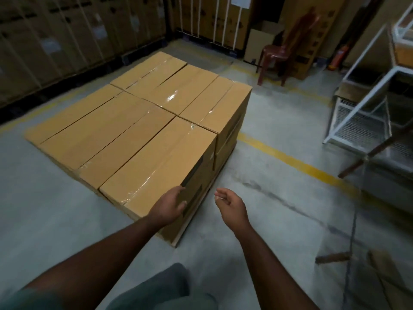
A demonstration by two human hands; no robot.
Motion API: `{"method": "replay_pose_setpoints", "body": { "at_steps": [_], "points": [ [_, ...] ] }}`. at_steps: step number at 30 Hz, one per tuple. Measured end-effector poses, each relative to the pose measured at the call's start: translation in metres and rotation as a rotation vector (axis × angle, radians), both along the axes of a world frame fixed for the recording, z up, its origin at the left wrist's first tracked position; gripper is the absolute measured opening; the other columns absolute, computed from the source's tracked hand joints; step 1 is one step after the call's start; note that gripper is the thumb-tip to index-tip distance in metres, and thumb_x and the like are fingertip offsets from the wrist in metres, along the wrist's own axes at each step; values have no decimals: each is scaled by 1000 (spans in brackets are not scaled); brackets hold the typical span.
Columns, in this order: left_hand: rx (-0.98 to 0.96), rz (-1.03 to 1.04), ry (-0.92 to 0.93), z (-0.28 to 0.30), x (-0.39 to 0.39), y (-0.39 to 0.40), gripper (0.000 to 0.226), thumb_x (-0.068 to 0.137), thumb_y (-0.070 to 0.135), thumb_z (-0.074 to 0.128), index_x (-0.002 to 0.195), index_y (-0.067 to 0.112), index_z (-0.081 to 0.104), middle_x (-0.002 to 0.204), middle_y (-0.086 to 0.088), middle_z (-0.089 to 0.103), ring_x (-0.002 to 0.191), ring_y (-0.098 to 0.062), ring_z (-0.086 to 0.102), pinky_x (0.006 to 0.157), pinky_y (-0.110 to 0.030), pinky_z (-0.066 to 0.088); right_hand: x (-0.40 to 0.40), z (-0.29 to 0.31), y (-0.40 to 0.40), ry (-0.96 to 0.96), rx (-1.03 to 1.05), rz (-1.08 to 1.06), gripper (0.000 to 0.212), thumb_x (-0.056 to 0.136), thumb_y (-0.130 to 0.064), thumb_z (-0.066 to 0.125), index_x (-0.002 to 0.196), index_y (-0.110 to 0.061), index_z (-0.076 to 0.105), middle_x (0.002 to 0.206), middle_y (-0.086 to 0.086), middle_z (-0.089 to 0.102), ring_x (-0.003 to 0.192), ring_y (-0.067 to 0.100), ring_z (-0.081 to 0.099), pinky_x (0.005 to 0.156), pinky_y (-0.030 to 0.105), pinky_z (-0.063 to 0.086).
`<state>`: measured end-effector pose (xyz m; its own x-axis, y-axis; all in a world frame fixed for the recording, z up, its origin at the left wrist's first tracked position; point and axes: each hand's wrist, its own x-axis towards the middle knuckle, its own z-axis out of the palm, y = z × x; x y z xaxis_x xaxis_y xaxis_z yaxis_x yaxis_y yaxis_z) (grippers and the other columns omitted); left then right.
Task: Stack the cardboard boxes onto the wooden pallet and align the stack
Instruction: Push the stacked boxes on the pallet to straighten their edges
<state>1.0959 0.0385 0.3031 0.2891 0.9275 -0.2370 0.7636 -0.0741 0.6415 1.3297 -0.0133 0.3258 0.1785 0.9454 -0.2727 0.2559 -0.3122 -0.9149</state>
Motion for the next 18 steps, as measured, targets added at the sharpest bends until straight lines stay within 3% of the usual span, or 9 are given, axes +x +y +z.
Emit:
{"method": "replay_pose_setpoints", "body": {
  "at_steps": [2,5,8,10,13,18],
  "points": [
    [14,23,14,-8,20,10,55,102,29,62,153,17,44,154,-3,50,138,-19,49,114,-35,43,17,-5,20,2,-13,67,33,103,-21,64,136,-21,65,117,-14,68,104,-9,61,81,2,47],
    [39,61,7,-28,55,36,55,101,30,63,152,17,46,156,-2,48,141,-18,47,114,-30,38,44,-15,55,-14,-40,148,33,103,-22,64,136,-23,65,118,-16,69,106,-10,62,90,10,51],
    [43,67,-57,-52,95,76,58,98,29,65,153,21,45,160,1,42,147,-18,40,117,-28,32,81,-27,95,-73,-42,220,32,102,-22,66,134,-23,66,122,-15,70,106,-8,64,86,7,49],
    [-3,58,-138,-65,121,100,65,98,31,67,156,23,41,165,4,33,151,-14,32,120,-29,28,108,-30,125,-83,-69,276,35,100,-20,68,135,-23,66,127,-12,69,109,-2,65,92,16,53],
    [-23,90,-232,-75,154,128,65,98,27,67,157,22,41,166,2,33,152,-15,32,123,-40,34,135,-22,175,-32,-82,315,39,99,-19,69,138,-20,64,129,-11,68,115,4,65,100,29,54],
    [-1,275,-249,-64,190,151,56,99,26,63,152,25,48,159,5,44,147,-12,40,120,-41,39,150,3,251,-50,-47,405,38,102,-20,65,139,-21,63,127,-10,70,116,0,64,102,26,52]
  ]
}}
